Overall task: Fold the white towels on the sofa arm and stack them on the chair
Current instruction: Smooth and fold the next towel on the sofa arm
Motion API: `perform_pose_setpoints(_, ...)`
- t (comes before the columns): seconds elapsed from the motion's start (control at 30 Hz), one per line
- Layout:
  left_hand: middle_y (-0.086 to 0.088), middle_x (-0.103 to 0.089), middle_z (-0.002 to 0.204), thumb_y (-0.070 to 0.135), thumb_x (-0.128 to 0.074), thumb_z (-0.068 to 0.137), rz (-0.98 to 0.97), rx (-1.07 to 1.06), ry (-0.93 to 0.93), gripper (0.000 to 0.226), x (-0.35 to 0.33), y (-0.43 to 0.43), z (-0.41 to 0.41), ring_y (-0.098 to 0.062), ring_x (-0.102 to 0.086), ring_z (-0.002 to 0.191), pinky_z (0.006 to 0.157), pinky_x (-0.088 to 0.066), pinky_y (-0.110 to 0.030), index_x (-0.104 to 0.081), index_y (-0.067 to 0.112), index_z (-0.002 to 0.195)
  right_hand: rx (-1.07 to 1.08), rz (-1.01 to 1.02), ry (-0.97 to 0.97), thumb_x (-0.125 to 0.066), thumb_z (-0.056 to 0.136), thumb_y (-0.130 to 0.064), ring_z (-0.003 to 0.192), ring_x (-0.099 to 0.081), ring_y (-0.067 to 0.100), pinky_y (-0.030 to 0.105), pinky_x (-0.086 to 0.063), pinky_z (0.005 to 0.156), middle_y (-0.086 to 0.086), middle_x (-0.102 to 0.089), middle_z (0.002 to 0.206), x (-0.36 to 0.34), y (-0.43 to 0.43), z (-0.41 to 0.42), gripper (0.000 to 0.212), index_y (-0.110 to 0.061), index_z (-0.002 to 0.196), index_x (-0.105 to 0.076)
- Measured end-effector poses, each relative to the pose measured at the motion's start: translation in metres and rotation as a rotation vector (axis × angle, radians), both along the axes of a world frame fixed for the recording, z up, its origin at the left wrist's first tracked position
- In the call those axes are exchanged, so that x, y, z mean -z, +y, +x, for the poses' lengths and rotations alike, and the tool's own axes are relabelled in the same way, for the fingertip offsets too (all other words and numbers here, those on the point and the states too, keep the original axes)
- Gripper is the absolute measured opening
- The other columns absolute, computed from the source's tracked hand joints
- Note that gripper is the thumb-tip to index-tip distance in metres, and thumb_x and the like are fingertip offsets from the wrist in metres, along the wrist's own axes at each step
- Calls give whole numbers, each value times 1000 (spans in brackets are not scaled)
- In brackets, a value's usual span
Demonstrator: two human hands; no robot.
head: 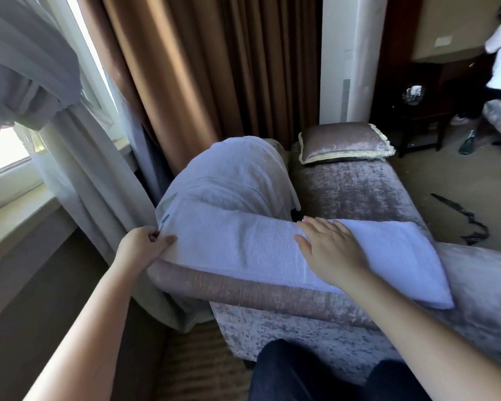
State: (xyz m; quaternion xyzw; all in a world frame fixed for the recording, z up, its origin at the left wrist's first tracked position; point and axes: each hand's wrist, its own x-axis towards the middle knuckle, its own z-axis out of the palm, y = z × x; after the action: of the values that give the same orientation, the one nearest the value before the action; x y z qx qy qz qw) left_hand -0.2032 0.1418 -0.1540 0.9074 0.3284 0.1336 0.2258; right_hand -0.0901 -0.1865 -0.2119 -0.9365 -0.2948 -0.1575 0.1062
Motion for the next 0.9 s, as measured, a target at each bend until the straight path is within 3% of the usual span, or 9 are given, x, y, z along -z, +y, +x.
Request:
perform_pose_setpoints(0.17,-7,-61,68,36,-70,85,-57,277,-310,23,-66,-46,-7,-24,-58,69,64,-40,-32,-65,15,79,-130,271,303,-41,102,-39,133,-41,17,31,-33,105,-3,-42,149,-27,-11,2,49,-21,147,-35)
perform_pose_setpoints(0.23,-7,-59,65,38,-70,84,-64,439,-372,24,-92,-79,-5,-21,-54,64,64,-39,-30,-63,16,80,-215,466,373,-50,100,-30,120,-51,15,32,-42,98,-1,-48,141,-52,-17,0,54,-25,149,-28)
perform_pose_setpoints(0.33,14,-46,53,34,-68,88,23,651,-356,24,-120,-136,7,-5,-40,54,55,-32,-23,-54,23,72,-318,548,191,-59,94,-16,82,-62,8,32,-51,79,-6,-63,109,-94,-26,-3,72,-32,152,-19)
perform_pose_setpoints(0.47,14,-50,63,28,-66,91,141,911,-389,22,-136,-206,26,3,-47,61,57,-33,-15,-52,23,75,-392,548,37,-55,89,-7,63,-61,17,38,-51,66,0,-65,72,-140,-55,1,81,-46,149,-17)
perform_pose_setpoints(0.53,5,-54,70,25,-64,92,165,979,-436,17,-134,-233,35,2,-47,64,60,-35,-12,-56,14,82,-410,588,42,-51,88,-1,63,-62,19,37,-53,65,5,-64,69,-145,-79,4,81,-51,145,-23)
perform_pose_setpoints(0.63,4,-58,73,40,-64,89,74,1085,-421,19,-124,-261,49,-3,-53,68,61,-39,-14,-54,28,79,-344,611,53,-54,83,-2,67,-65,23,42,-54,65,8,-67,74,-133,-115,16,53,-45,115,-52)
perform_pose_setpoints(0.7,2,-69,87,57,-62,86,-83,1154,-305,24,-114,-269,54,-7,-64,78,72,-48,-20,-58,34,82,-230,567,20,-58,79,-3,61,-57,19,36,-51,61,-4,-62,67,-119,-137,24,39,-38,95,-56)
perform_pose_setpoints(0.77,2,-72,100,58,-54,88,-248,1155,-260,31,-99,-272,60,-7,-68,88,80,-51,-20,-64,28,89,-122,569,84,-51,81,5,55,-41,13,29,-37,57,-9,-53,60,-103,-159,23,44,-38,86,-58)
perform_pose_setpoints(0.9,15,-67,97,36,-54,98,-7,907,-272,22,-56,-251,75,-1,-61,90,76,-41,-17,-68,20,102,14,583,255,-39,86,11,58,-47,30,36,-35,53,12,-58,67,-56,-195,22,59,-43,76,-59)
